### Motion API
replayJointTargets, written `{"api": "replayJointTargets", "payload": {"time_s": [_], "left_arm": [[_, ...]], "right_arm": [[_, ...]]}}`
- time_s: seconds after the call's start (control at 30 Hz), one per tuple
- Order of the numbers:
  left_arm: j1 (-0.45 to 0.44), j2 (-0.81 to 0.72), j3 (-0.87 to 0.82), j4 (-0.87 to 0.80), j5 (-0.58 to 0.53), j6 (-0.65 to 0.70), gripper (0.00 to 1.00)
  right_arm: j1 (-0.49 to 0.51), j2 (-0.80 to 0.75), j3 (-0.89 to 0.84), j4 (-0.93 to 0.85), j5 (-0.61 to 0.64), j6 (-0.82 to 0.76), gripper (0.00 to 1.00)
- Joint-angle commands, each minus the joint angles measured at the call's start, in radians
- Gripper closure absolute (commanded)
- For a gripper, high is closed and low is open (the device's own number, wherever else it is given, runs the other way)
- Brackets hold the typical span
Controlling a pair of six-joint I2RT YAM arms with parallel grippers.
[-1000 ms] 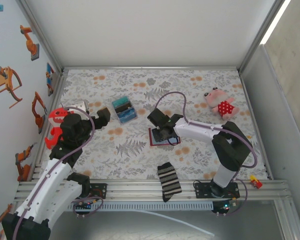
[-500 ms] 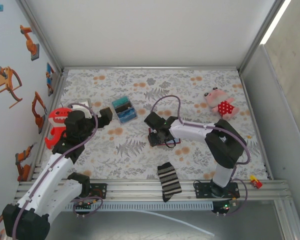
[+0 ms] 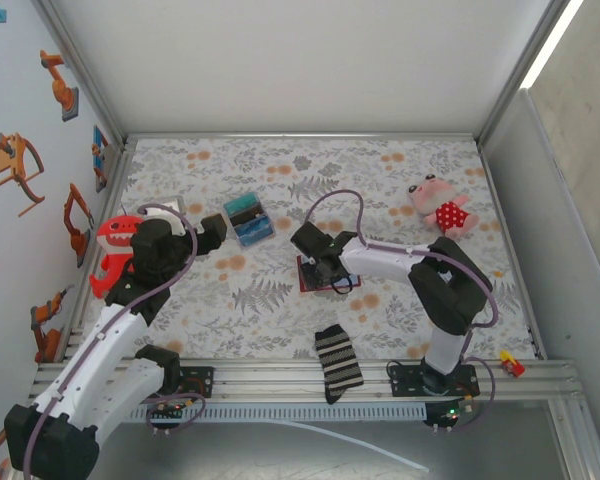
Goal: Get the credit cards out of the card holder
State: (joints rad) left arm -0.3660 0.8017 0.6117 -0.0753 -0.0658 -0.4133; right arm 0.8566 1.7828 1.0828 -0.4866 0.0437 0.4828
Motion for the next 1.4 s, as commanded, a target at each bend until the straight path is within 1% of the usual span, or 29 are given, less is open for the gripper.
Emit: {"api": "replayJointTargets", "payload": {"time_s": [0.0,0.1,0.23,0.27,0.33,0.4,0.87,1.07,1.27,1.37], "left_arm": [[-0.031,0.002,0.041,0.007,0.005,0.019,0.03],[-0.076,0.015,0.055,0.001,-0.037,0.044,0.03],[-0.137,0.054,0.072,-0.003,-0.094,0.065,0.03],[-0.144,0.065,0.075,-0.002,-0.103,0.068,0.03],[-0.165,0.091,0.087,-0.001,-0.119,0.073,0.03],[-0.180,0.111,0.097,0.004,-0.129,0.081,0.03],[-0.234,0.193,0.143,0.022,-0.159,0.108,0.03],[-0.254,0.221,0.154,0.016,-0.184,0.117,0.03],[-0.280,0.240,0.157,-0.001,-0.223,0.140,0.03],[-0.318,0.252,0.154,-0.001,-0.277,0.165,0.03]], "right_arm": [[-0.025,-0.037,-0.045,0.030,-0.047,0.008,0.66],[-0.036,-0.075,-0.062,0.049,-0.078,0.005,0.75],[-0.049,-0.110,-0.072,0.053,-0.081,0.015,0.79],[-0.050,-0.116,-0.072,0.054,-0.076,0.015,0.78],[-0.054,-0.124,-0.072,0.050,-0.060,0.019,0.72],[-0.057,-0.130,-0.073,0.044,-0.044,0.027,0.68],[-0.105,-0.186,-0.129,0.040,0.001,0.069,0.67],[-0.148,-0.231,-0.177,0.039,0.015,0.093,0.66],[-0.202,-0.279,-0.232,0.036,0.018,0.116,0.66],[-0.235,-0.309,-0.256,0.034,0.004,0.127,0.66]]}}
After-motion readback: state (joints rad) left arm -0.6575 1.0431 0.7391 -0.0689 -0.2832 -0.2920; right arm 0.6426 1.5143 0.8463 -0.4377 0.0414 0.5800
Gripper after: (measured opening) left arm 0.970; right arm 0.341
